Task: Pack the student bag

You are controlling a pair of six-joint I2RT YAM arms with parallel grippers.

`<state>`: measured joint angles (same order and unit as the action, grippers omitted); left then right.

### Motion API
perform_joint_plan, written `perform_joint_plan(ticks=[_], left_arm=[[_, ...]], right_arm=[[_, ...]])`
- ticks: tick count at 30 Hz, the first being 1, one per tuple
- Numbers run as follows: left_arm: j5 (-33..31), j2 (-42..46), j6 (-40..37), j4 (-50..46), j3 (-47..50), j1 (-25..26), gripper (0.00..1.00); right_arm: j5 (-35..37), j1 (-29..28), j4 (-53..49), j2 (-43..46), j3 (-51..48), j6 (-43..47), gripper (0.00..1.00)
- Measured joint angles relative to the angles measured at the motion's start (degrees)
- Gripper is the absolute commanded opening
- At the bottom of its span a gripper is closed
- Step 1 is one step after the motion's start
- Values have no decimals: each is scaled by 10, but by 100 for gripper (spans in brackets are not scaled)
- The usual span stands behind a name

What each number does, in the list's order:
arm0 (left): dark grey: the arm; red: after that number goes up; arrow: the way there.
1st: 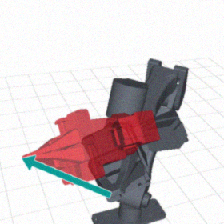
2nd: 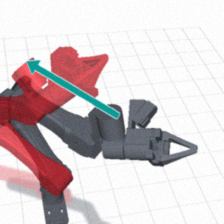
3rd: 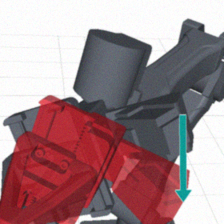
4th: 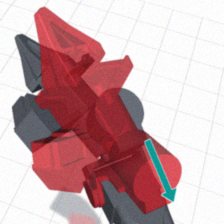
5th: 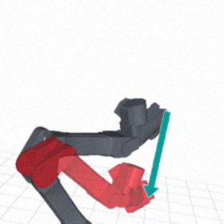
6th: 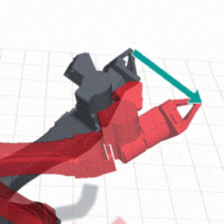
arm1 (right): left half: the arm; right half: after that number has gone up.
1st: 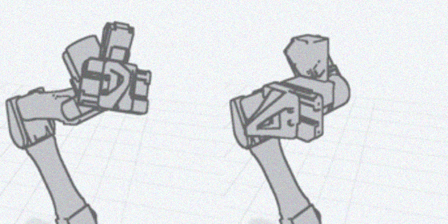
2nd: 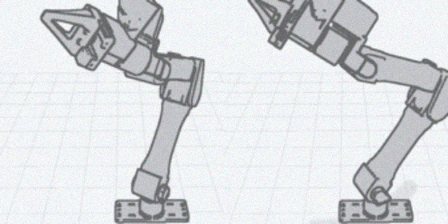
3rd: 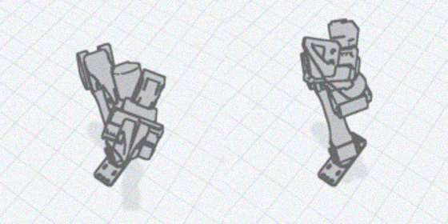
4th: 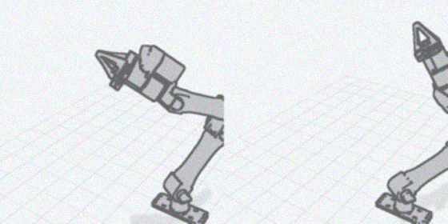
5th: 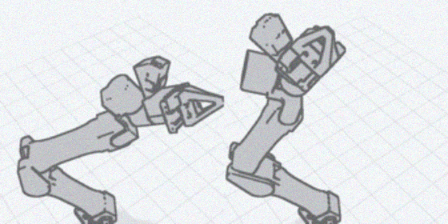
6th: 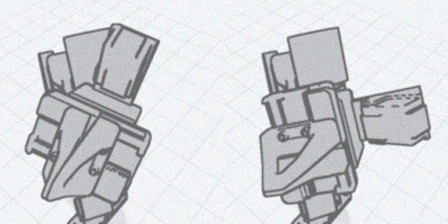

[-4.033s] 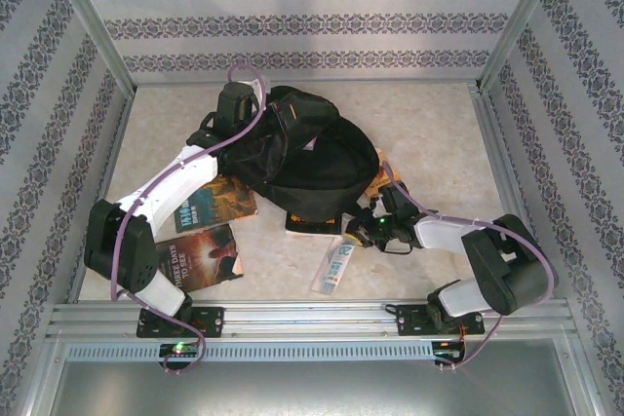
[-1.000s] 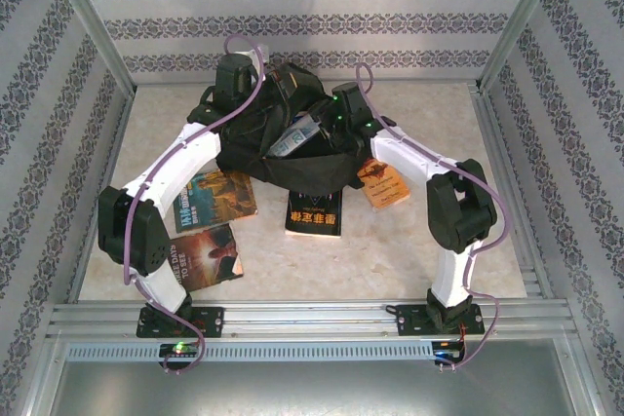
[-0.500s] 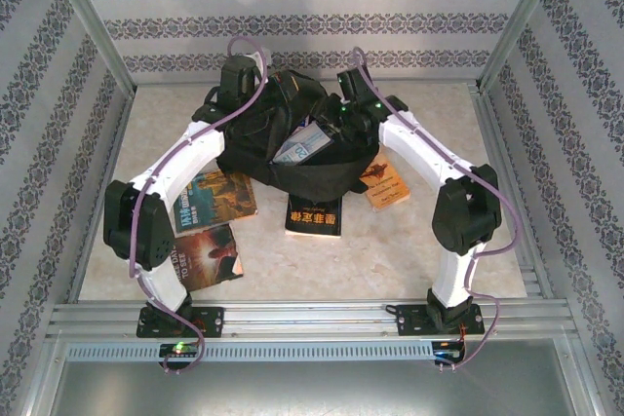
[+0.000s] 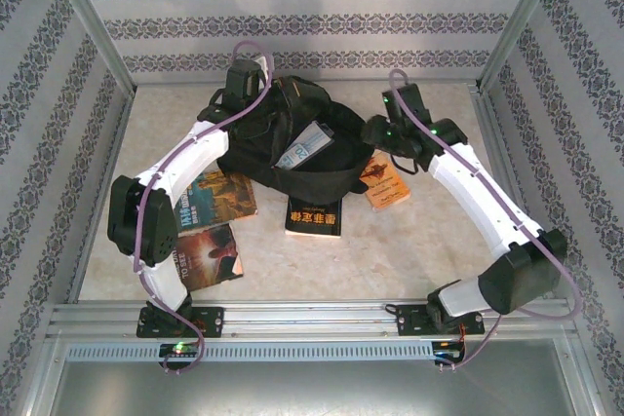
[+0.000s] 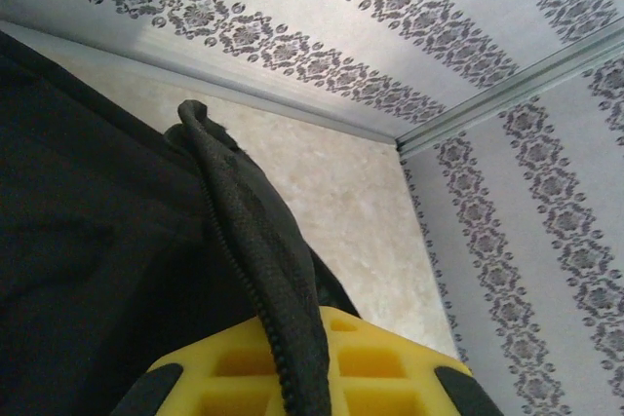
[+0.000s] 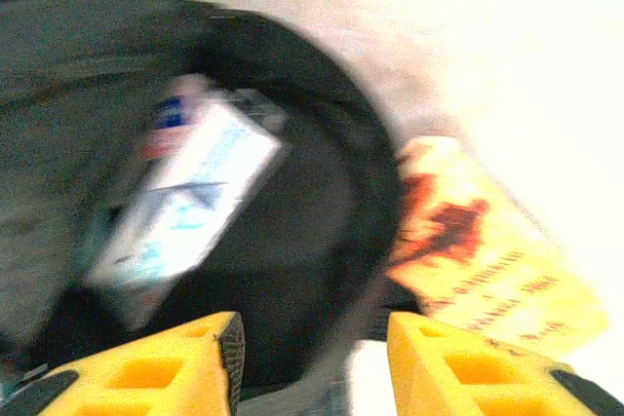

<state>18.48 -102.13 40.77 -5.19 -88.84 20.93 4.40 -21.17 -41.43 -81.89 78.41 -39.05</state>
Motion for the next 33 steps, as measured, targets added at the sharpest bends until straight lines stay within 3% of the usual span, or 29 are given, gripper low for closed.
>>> perform_joint_plan(ticks=[6,11,15,19,25,33], left_arm=[[-30,0,-47,-33,-1,-4,1],[-39,-4,-68,-45,-6,-8,1],[-46,-16,-92,-61,-21,-13,1],[-56,-18,-106,-77,-27,-31,1],[-57,-18,-109,-84,-27,-38,1],[-66,-24,-115,-95,-45,-38,3]], right_arm=[[-40,99,14,-58,-55,-3,30],[-105,113,23,-175,-25,21,10],[-144,113,20,-263,12,30,10],[-137,113,3,-309,36,36,10],[-117,110,1,-306,7,46,8],[-72,74,23,-219,-110,49,10]])
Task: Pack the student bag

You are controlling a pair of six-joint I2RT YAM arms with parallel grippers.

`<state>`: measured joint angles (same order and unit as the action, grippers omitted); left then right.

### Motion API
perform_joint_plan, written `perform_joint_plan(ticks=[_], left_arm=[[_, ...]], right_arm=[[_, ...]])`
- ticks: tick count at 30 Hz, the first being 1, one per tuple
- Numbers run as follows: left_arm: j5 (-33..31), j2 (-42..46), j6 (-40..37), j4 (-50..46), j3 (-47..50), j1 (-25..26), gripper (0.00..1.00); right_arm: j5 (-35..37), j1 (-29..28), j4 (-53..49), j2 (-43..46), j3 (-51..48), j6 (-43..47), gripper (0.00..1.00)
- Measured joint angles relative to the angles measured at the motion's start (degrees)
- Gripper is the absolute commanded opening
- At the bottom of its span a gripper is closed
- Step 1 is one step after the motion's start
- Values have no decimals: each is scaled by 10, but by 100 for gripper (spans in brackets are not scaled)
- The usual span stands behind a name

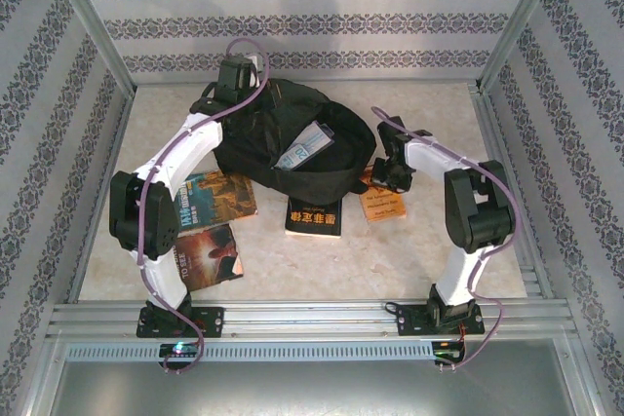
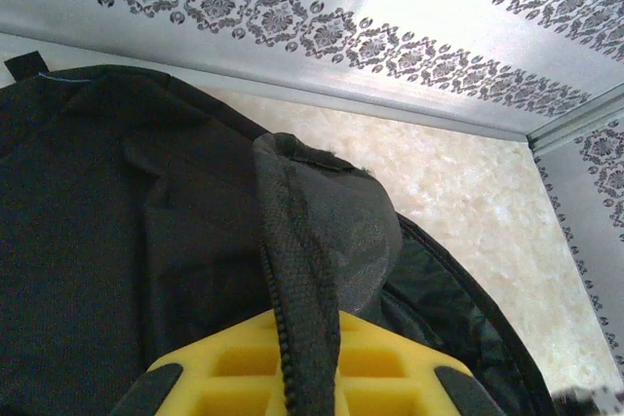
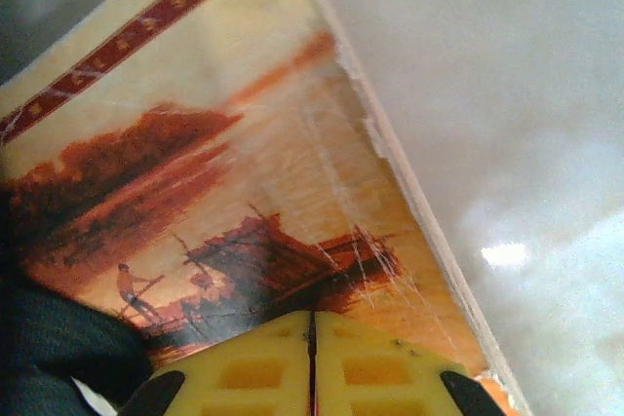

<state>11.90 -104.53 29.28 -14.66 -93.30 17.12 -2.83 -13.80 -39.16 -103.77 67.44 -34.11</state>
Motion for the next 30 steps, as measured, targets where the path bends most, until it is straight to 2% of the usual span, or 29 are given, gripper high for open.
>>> perform_joint_plan(ticks=[6,11,18,19,23,25,27,30], left_arm=[[0,0,0,-3,-4,-3,4],[0,-2,0,-5,-4,-4,9],[15,-6,12,2,8,-3,21],[18,-6,15,8,15,-2,24],[31,-6,21,14,43,9,39],[35,-6,24,14,49,20,56],[40,-3,23,17,54,35,68],[45,12,22,19,77,66,77]], right_arm=[[1,-24,24,91,-111,-14,10],[10,-87,27,158,-183,-21,12],[-32,-123,14,234,-241,-23,26],[-34,-123,3,244,-242,-20,29],[-33,-121,-35,294,-242,-7,52],[-24,-112,-51,319,-240,0,61],[-14,-94,-62,332,-240,1,66],[-7,-61,-65,331,-240,-1,68]])
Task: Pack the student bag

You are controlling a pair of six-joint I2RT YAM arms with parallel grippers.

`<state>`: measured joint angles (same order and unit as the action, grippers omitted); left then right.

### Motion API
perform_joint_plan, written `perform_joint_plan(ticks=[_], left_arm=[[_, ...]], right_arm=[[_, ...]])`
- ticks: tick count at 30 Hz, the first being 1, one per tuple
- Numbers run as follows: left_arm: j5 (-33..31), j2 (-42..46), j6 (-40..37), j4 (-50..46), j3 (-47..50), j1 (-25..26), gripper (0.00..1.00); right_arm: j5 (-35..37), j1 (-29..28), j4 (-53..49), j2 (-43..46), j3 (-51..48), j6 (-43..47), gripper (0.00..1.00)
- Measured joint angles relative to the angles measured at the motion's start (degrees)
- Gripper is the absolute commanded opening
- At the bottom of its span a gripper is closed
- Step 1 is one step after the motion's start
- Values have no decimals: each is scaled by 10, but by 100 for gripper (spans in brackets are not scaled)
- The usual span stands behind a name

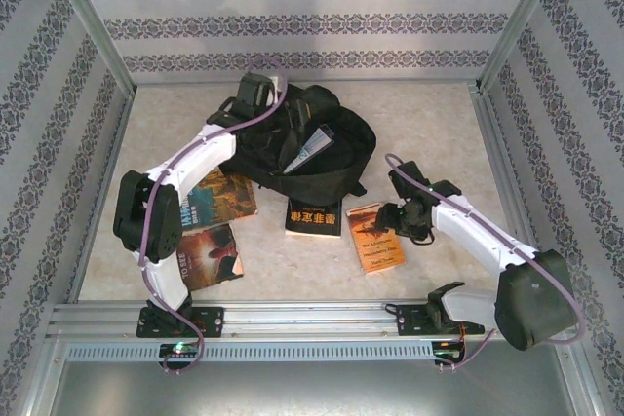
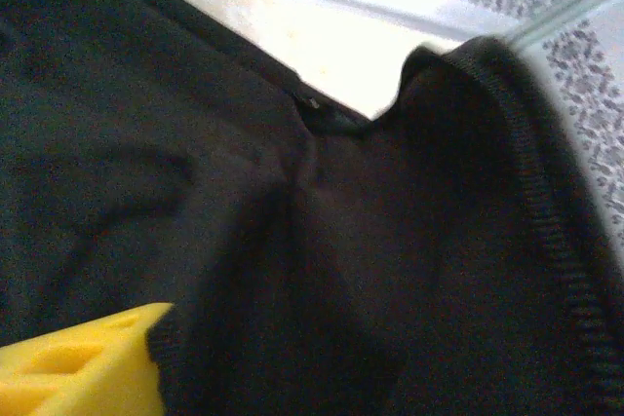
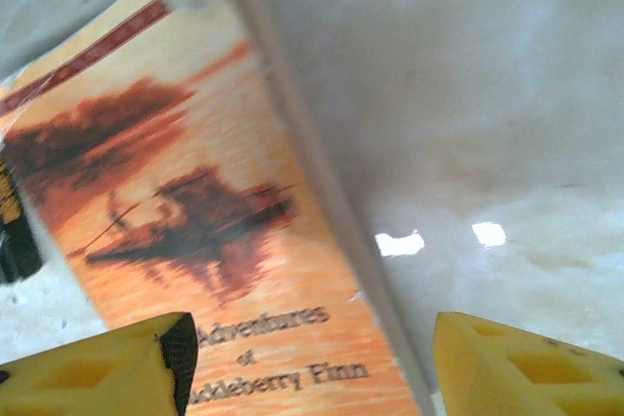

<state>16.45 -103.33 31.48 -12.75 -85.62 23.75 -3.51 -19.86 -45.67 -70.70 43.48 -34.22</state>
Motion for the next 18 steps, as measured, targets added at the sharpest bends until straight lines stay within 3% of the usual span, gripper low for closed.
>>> perform_joint_plan(ticks=[6,12,18], left_arm=[[9,101,-2,-8,98,42,87],[32,243,27,-6,190,43,85],[69,314,68,24,301,60,86]], right_arm=[[-5,21,14,-20,-4,1,72],[-41,29,38,-59,-15,8,71],[-102,34,59,-98,-16,17,68]])
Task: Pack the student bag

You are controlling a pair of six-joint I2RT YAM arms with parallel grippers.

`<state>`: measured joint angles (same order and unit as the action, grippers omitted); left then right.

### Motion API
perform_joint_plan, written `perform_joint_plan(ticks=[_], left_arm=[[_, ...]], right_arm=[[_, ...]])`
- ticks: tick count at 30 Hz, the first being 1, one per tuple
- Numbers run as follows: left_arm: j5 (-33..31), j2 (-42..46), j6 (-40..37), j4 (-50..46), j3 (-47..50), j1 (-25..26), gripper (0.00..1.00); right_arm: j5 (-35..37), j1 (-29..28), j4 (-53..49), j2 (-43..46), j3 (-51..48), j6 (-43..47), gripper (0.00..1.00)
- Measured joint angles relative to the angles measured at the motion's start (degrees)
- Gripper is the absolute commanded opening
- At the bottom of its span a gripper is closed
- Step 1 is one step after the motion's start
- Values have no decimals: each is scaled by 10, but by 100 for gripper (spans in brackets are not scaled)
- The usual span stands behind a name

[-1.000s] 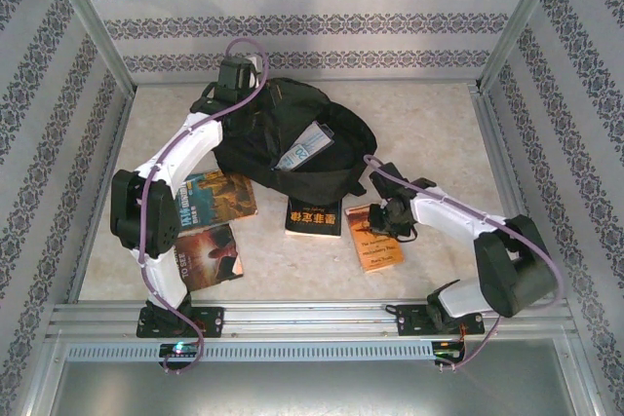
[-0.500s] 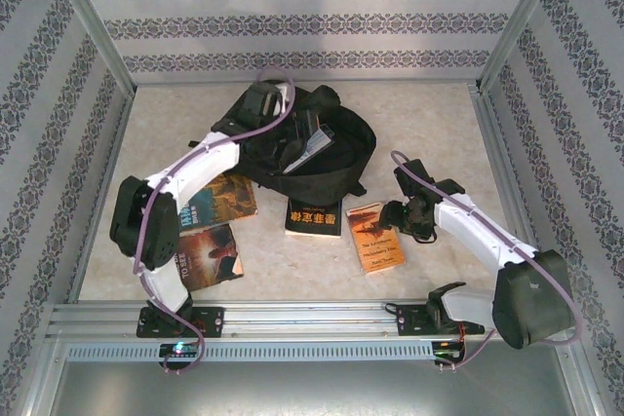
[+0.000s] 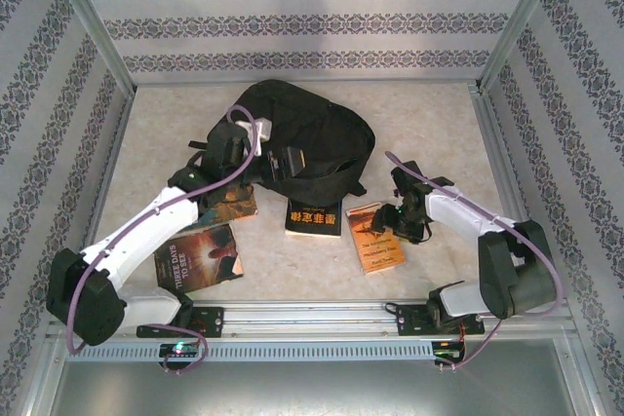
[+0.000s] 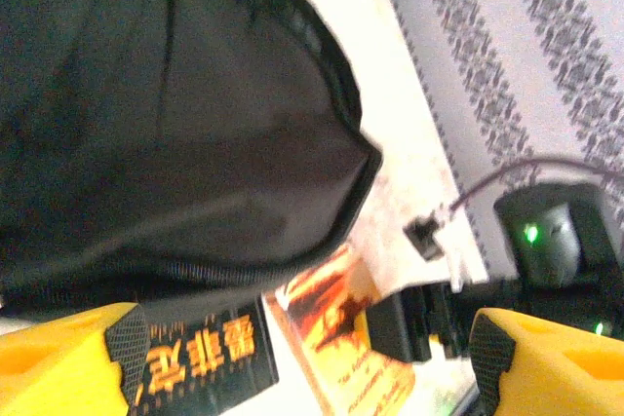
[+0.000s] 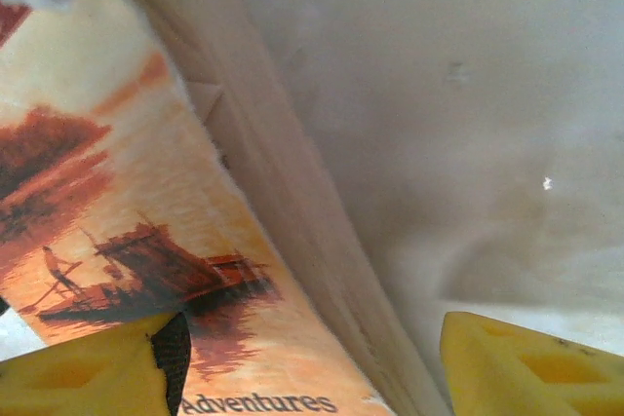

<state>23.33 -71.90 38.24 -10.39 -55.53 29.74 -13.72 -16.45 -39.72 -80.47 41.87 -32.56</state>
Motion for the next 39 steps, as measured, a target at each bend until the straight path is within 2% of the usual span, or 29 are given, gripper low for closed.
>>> perform_joint_plan(ticks=[3,6,9,14,21,25,31,39], left_arm=[[5,7,8,-2,47,23,83],[2,7,15,-10,81,46,75],[-9,3,23,-2,112,78,72],[-13,-59,44,45,144,126,70],[-11,-143,69,113,147,160,66],[-6,-177,79,140,140,171,58],[7,-217,89,165,125,190,52],[26,-258,94,172,92,205,47]], right_arm=[[-30,-17,8,-10,-1,0,66],[-54,-44,10,-10,0,-1,64],[-85,-67,16,-9,-1,-7,63],[-120,-84,38,-10,-21,-20,60],[-123,-63,45,28,-50,-29,57],[-133,-38,62,42,-57,-33,54],[-165,-33,74,16,-58,-30,41],[-174,-33,68,36,-59,-30,35]])
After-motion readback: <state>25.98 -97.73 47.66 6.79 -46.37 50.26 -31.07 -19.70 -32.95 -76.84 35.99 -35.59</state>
